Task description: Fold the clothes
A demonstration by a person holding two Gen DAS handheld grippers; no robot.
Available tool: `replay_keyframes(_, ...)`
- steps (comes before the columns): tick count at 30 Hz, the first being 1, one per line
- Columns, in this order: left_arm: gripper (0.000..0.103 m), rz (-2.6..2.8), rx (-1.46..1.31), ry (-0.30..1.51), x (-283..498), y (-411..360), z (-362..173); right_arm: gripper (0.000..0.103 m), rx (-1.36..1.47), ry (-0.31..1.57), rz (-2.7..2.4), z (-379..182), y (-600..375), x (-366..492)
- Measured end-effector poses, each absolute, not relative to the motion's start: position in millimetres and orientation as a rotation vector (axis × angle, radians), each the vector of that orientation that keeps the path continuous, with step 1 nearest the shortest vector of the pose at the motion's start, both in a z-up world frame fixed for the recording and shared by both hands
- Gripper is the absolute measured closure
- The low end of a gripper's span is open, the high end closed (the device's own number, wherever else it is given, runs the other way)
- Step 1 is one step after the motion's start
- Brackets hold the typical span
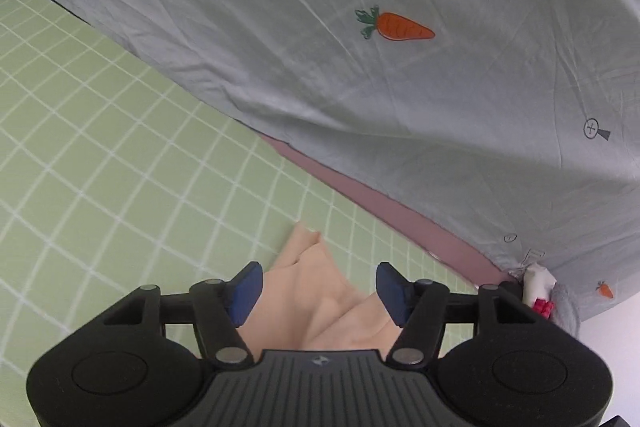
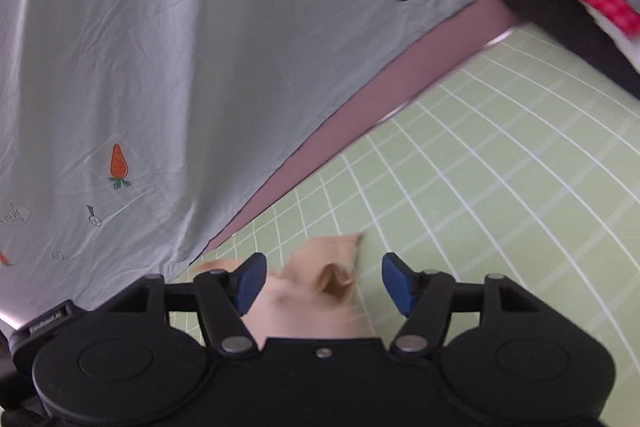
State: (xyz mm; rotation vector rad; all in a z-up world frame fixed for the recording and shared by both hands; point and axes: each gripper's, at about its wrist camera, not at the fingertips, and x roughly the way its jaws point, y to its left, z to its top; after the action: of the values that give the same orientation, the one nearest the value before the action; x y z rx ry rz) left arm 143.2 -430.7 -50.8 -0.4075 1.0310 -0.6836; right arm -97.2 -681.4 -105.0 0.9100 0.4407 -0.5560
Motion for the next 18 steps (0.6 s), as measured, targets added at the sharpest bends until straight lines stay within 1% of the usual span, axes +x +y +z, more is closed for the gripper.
replay_keyframes(1,0.040,-0.687,-0.394,1.048,138.2,-425.9,-55.6,0.031,0.938,0.427,-0.565,-106.6,-677.8,-106.3)
replay_keyframes(5,0.040,-0.721,-0.362,1.119,118.4,-413.5,-75.6,0.026,1.005,0.439,-0.579,-114.7,-661.6,-129.4)
replay_keyframes(6,0.040,-0.742,-0.345,1.141,111.7,-413.2,-80.9,0.023,1.013,0.459,-0.577,-119.5,-658.0,-130.2)
replay_keyframes(9,0.040,-0.763,-0.291,1.189,93.3,-417.8,-95.2,0.023,1.058,0.526,-0.548,-138.2,-651.7,-125.5)
replay_keyframes(10,0.041,-0.774,-0.285,1.197,87.0,-418.1,-97.9,0.026,1.070,0.535,-0.531,-143.2,-649.3,-123.7)
replay_keyframes(11,0.043,-0.786,-0.281,1.204,80.9,-418.1,-100.2,0.030,1.082,0.537,-0.506,-147.3,-646.7,-121.8)
replay_keyframes(12,0.046,-0.790,-0.280,1.212,75.7,-416.4,-101.7,0.048,1.095,0.539,-0.475,-151.1,-644.6,-119.6)
replay_keyframes(13,0.052,-0.792,-0.281,1.220,70.7,-414.2,-103.1,0.070,1.110,0.539,-0.448,-154.2,-642.5,-118.3)
replay_keyframes(14,0.059,-0.794,-0.281,1.229,65.7,-412.1,-104.5,0.078,1.120,0.543,-0.430,-155.9,-639.9,-117.8)
replay_keyframes(15,0.061,-0.795,-0.289,1.246,60.1,-406.9,-106.0,0.090,1.113,0.557,-0.416,-156.2,-636.2,-117.4)
replay_keyframes(16,0.064,-0.796,-0.299,1.266,54.4,-401.1,-107.5,0.094,1.092,0.573,-0.401,-154.7,-631.2,-118.5)
replay_keyframes(18,0.066,-0.795,-0.315,1.308,42.3,-387.5,-110.6,0.096,1.056,0.605,-0.373,-151.3,-620.4,-124.4)
